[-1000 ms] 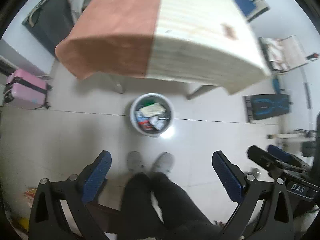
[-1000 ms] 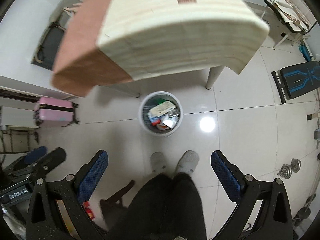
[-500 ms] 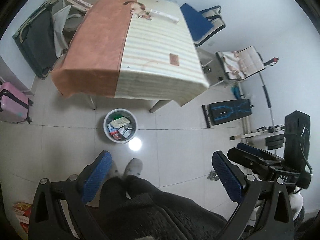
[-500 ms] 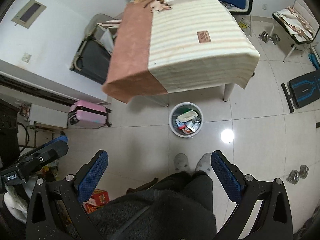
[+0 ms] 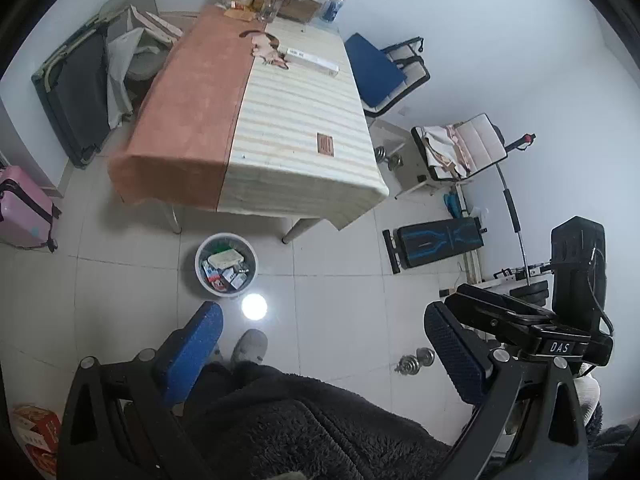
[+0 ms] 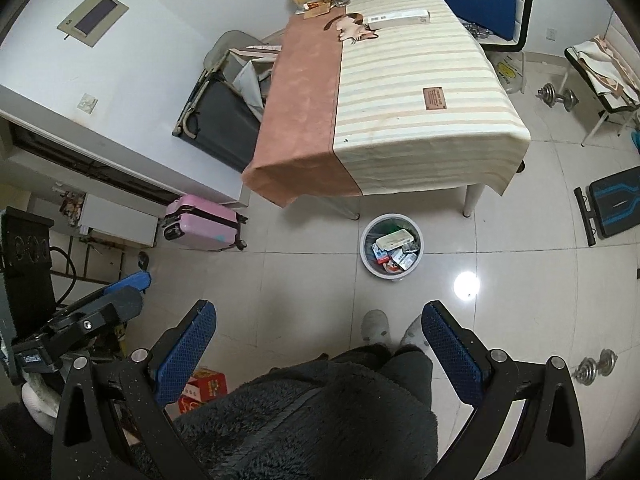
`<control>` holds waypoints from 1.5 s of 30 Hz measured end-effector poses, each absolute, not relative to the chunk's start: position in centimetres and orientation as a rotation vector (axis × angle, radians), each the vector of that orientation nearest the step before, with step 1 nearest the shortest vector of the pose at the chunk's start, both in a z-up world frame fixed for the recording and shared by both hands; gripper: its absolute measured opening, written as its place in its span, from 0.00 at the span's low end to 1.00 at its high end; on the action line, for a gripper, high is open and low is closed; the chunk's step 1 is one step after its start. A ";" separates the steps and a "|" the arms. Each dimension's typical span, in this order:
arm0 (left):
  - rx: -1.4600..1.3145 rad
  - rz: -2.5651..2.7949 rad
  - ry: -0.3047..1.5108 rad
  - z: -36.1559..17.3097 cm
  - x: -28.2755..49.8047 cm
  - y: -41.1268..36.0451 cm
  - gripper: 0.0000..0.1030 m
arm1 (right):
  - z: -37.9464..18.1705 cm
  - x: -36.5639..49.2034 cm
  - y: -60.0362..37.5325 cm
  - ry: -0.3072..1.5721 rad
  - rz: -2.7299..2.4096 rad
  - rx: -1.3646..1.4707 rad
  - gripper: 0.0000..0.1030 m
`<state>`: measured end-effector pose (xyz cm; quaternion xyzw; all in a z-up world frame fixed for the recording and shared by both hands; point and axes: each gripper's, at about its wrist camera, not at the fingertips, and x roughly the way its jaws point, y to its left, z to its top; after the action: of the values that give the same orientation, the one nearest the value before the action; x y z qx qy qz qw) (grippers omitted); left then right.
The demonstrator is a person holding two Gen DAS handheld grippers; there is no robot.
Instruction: Collect trash
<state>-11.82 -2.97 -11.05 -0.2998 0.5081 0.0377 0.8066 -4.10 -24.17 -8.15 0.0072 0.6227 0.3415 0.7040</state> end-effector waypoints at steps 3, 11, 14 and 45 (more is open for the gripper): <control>-0.641 0.087 1.082 -10.7 -12.3 -2.9 1.00 | -8.2 -4.0 -24.2 1.386 0.763 0.017 1.00; -0.654 0.095 1.090 -10.7 -12.6 -2.8 1.00 | -8.2 -4.1 -24.3 1.384 0.771 0.014 1.00; -0.651 0.094 1.091 -10.7 -12.6 -2.8 1.00 | -8.1 -4.1 -24.3 1.385 0.773 0.012 1.00; -0.654 0.103 1.103 -11.0 -13.4 -2.6 1.00 | -8.0 -3.9 -22.7 1.414 0.787 -0.018 1.00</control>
<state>-13.39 -2.61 -10.98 -0.3049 0.5141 0.0479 0.8003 -3.89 -22.71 -8.01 -0.0080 0.6323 0.3522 0.6900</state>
